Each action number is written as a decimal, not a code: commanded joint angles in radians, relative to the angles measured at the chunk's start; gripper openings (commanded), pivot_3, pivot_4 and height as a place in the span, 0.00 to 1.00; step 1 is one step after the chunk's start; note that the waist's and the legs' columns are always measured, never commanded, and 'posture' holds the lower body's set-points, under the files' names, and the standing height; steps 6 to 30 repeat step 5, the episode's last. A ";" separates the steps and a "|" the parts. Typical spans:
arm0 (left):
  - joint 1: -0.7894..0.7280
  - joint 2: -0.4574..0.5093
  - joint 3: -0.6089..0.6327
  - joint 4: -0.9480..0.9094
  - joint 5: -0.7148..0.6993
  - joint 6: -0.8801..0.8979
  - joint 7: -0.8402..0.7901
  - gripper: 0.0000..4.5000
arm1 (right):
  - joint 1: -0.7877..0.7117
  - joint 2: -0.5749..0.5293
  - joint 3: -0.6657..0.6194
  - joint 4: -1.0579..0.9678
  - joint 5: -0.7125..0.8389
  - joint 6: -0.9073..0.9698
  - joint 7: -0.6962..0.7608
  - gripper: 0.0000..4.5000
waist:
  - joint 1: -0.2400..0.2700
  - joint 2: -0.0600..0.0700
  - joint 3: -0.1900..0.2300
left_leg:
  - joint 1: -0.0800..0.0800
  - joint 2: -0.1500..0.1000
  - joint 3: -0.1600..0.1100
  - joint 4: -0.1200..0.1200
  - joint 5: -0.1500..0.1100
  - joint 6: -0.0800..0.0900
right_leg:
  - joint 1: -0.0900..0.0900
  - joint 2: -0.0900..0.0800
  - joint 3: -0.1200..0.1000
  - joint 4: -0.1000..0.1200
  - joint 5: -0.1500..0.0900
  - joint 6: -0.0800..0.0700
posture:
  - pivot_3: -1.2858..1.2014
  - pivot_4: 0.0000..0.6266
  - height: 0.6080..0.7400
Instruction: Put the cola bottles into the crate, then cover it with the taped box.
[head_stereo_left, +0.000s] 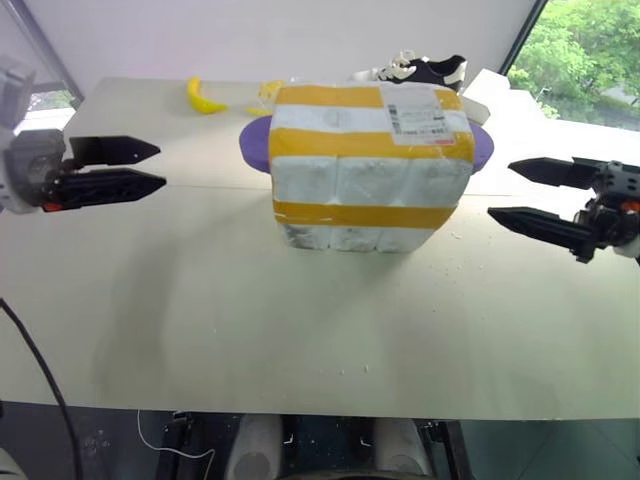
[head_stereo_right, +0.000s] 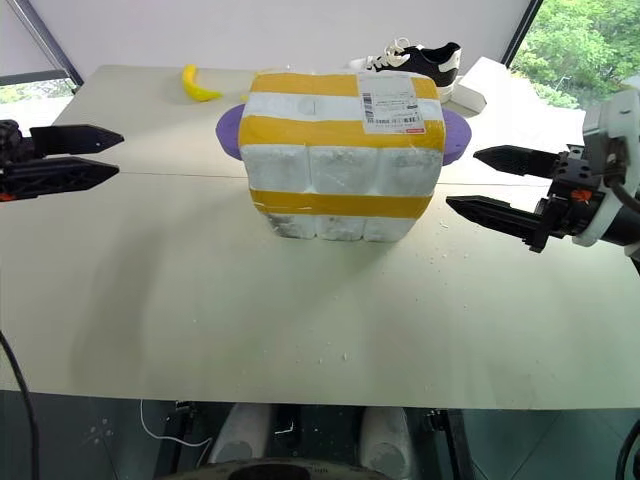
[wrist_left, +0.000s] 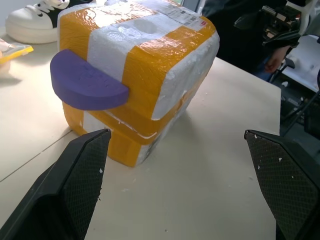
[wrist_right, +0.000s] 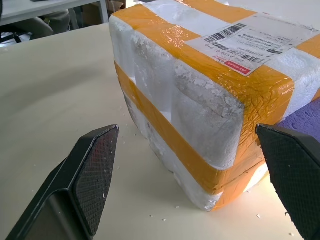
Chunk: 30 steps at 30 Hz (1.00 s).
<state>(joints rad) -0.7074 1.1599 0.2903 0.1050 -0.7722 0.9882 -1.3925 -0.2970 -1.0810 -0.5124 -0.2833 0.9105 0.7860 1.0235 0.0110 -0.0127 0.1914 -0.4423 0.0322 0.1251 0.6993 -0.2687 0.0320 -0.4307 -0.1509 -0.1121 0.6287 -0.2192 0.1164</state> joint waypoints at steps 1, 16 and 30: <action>0.011 0.039 0.036 -0.038 -0.005 -0.020 0.005 0.99 | -0.028 0.000 0.012 0.010 -0.002 -0.024 0.019 1.00 | -0.002 0.000 0.000 | 0.000 0.000 0.000 0.000 0.000 0.000 | 0.000 0.000 0.000 0.000 0.000 0.000 | 0.52 0.24 1.00; 0.074 0.052 0.067 -0.088 -0.014 -0.020 0.013 0.99 | -0.059 -0.002 0.051 0.042 -0.018 -0.033 0.036 1.00 | -0.004 0.000 0.000 | 0.000 0.000 0.001 -0.001 0.000 0.000 | -0.001 0.000 0.000 0.000 0.000 0.000 | 0.52 0.24 1.00; 0.074 0.052 0.067 -0.088 -0.014 -0.020 0.013 0.99 | -0.059 -0.002 0.051 0.042 -0.018 -0.033 0.036 1.00 | -0.004 0.000 0.000 | 0.000 0.000 0.001 -0.001 0.000 0.000 | -0.001 0.000 0.000 0.000 0.000 0.000 | 0.52 0.24 1.00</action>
